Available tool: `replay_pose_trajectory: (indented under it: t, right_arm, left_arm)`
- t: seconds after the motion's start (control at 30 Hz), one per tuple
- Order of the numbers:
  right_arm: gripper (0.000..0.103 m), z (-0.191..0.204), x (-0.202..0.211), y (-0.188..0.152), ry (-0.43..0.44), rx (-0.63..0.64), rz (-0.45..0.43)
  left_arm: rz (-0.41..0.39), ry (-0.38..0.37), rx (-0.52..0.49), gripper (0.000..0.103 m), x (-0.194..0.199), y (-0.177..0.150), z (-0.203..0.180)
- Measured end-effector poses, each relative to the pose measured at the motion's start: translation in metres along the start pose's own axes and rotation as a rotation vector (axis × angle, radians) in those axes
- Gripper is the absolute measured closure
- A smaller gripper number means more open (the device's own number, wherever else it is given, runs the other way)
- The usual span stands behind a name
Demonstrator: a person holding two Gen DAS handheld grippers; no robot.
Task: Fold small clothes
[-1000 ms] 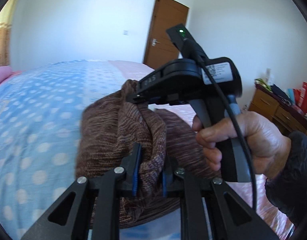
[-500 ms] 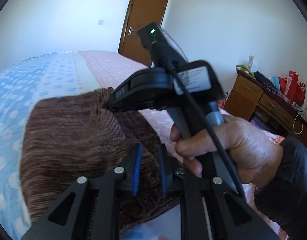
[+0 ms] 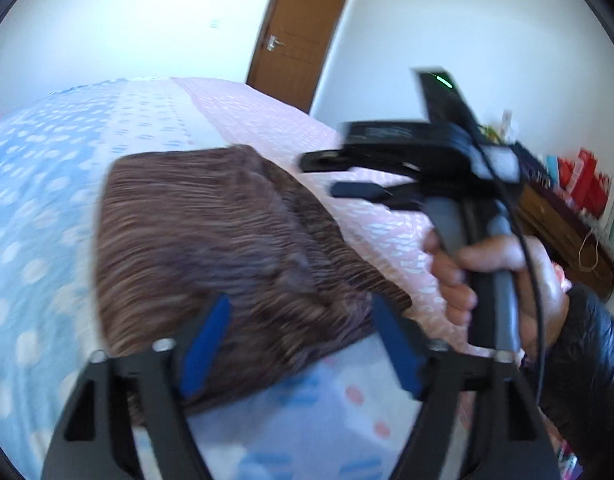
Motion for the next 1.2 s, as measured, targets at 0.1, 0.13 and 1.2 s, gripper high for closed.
replay_pose_trajectory:
  t: [0.1,0.13,1.2]
  right_arm:
    - [0.045,0.016,0.02,-0.019,0.051,0.002,-0.017]
    - [0.045,0.021,0.021,-0.027,0.056,0.002,-0.011]
    - [0.089,0.041,0.008,-0.054,-0.212,0.344,0.116]
  left_arm:
    - [-0.027,0.023,0.031,0.024,0.026,-0.006,0.022]
    - [-0.037,0.044,0.05,0.024,0.034,-0.007,0.031]
    - [0.01,0.162,0.18,0.024,0.008,0.03,0.091]
Point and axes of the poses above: each gripper's, at about its wrist camera, not at the fingertips, and x roughly against the way its jaws point, z to its left, y to its top, the point moved 5 cm from there along -x, roughly the way its jaws point, and after that the axes turned 4 degrees about y, right-handed, at the moved point
